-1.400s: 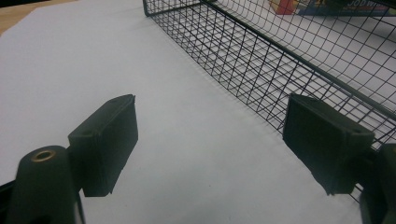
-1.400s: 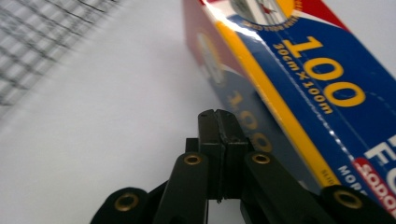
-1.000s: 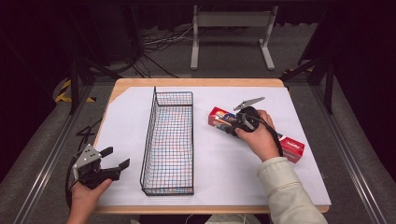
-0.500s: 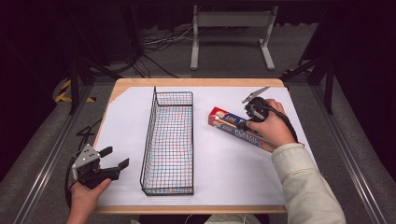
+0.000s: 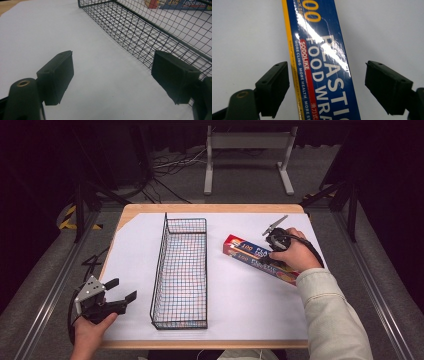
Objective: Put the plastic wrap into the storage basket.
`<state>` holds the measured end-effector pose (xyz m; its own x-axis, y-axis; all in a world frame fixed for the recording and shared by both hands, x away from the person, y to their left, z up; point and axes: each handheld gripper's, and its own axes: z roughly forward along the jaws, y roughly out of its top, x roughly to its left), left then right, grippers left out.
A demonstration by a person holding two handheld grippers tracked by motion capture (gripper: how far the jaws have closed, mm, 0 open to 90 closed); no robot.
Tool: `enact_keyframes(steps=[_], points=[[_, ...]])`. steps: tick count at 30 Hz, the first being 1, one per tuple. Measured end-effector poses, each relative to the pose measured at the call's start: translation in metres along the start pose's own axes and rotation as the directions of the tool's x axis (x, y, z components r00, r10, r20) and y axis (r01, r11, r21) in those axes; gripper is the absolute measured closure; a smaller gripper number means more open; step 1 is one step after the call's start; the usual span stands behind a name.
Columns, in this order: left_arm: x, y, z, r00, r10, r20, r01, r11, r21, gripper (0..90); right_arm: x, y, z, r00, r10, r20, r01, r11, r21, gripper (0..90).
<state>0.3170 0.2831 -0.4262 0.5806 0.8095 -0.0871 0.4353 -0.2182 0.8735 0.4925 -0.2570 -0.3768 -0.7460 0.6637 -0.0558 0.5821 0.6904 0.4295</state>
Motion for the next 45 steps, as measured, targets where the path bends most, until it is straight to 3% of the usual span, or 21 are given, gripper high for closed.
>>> enact_keyframes(steps=[6,20,22,24,32,35,40,45], points=[[0.000,-0.001,-0.002,1.0000,-0.004,-0.004,0.004,1.0000,-0.001,19.2,-0.002,-0.007,0.012,0.9993,0.003,-0.038,-0.002,1.000,0.030,19.2],[0.001,-0.002,-0.002,0.9999,-0.010,-0.002,0.010,0.9999,0.003,19.2,-0.006,-0.014,0.025,0.9970,-0.025,-0.073,0.034,0.992,0.118,23.5],[0.001,-0.002,-0.002,1.0000,-0.009,-0.001,0.009,0.9999,0.005,19.2,-0.005,-0.015,0.026,0.9967,-0.023,-0.078,0.033,0.992,0.124,26.2],[0.001,-0.002,-0.001,1.0000,-0.009,-0.002,0.009,0.9999,0.006,19.2,-0.005,-0.014,0.027,0.9962,-0.039,-0.077,0.049,0.990,0.133,35.5],[0.001,-0.002,-0.001,0.9999,-0.015,-0.001,0.015,0.9999,0.005,19.2,-0.001,-0.011,0.025,0.9960,-0.067,-0.059,0.076,0.986,0.151,39.1],[0.001,-0.001,-0.001,0.9999,-0.010,-0.004,0.010,0.9999,0.003,19.2,0.003,-0.010,0.022,0.9974,-0.027,-0.067,0.037,0.987,0.157,40.2],[0.001,-0.001,0.000,0.9999,-0.015,0.000,0.015,0.9999,-0.001,19.2,0.007,-0.007,0.014,0.9988,-0.002,-0.048,0.008,0.991,0.131,40.5],[0.001,0.000,0.002,0.9999,-0.009,0.004,0.009,1.0000,0.000,19.3,0.013,-0.003,0.000,0.9953,0.087,-0.042,-0.084,0.993,0.080,40.6]])
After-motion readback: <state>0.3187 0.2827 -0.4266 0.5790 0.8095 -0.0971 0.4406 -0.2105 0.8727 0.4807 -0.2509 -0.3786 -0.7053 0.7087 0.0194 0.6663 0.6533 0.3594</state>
